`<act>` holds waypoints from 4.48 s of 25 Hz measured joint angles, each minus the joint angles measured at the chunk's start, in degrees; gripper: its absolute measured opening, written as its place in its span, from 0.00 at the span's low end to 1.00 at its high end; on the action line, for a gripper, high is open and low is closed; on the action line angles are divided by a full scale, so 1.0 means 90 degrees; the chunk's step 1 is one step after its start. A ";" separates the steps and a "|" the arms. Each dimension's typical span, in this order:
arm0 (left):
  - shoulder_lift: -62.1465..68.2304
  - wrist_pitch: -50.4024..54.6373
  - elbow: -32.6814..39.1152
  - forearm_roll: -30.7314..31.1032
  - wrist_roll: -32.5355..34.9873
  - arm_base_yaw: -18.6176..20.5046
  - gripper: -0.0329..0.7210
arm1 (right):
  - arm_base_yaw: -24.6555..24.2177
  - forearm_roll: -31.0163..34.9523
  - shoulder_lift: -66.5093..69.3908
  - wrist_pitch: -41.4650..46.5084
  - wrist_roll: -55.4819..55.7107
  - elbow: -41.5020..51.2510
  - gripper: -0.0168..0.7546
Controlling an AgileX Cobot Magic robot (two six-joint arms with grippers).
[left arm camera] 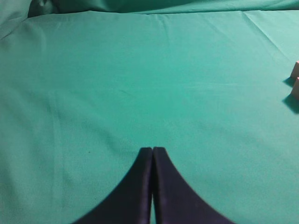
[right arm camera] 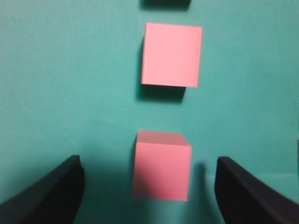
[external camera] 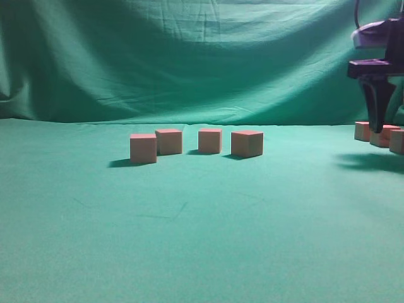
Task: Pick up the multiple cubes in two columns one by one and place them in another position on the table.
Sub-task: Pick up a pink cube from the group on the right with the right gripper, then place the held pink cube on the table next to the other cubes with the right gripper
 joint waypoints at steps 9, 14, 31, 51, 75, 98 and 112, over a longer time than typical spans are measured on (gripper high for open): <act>0.0000 0.0000 0.0000 0.0000 0.0000 0.0000 0.04 | 0.0000 -0.0016 0.0423 -0.0161 0.0000 -0.0182 0.71; 0.0000 0.0000 0.0000 0.0000 0.0000 0.0000 0.04 | 0.0000 -0.0016 0.0508 -0.0172 0.0000 -0.0182 0.71; 0.0000 0.0000 0.0000 0.0000 0.0000 0.0000 0.04 | 0.0089 -0.0016 0.0111 0.0733 0.0164 -0.0495 0.37; 0.0000 0.0000 0.0000 0.0000 0.0000 0.0000 0.04 | 0.4140 0.0088 -0.1251 0.1439 -0.1031 -0.0553 0.37; 0.0000 0.0000 0.0000 0.0000 0.0000 0.0000 0.04 | 0.4957 -0.0081 0.1199 0.1589 -0.0905 -0.2397 0.37; 0.0000 0.0000 0.0000 0.0000 0.0000 0.0000 0.04 | 0.4863 -0.0783 0.1585 0.1167 0.0779 -0.2456 0.37; 0.0000 0.0000 0.0000 0.0000 0.0000 0.0000 0.04 | 0.4863 -0.0783 0.1585 0.1180 0.1367 -0.2456 0.37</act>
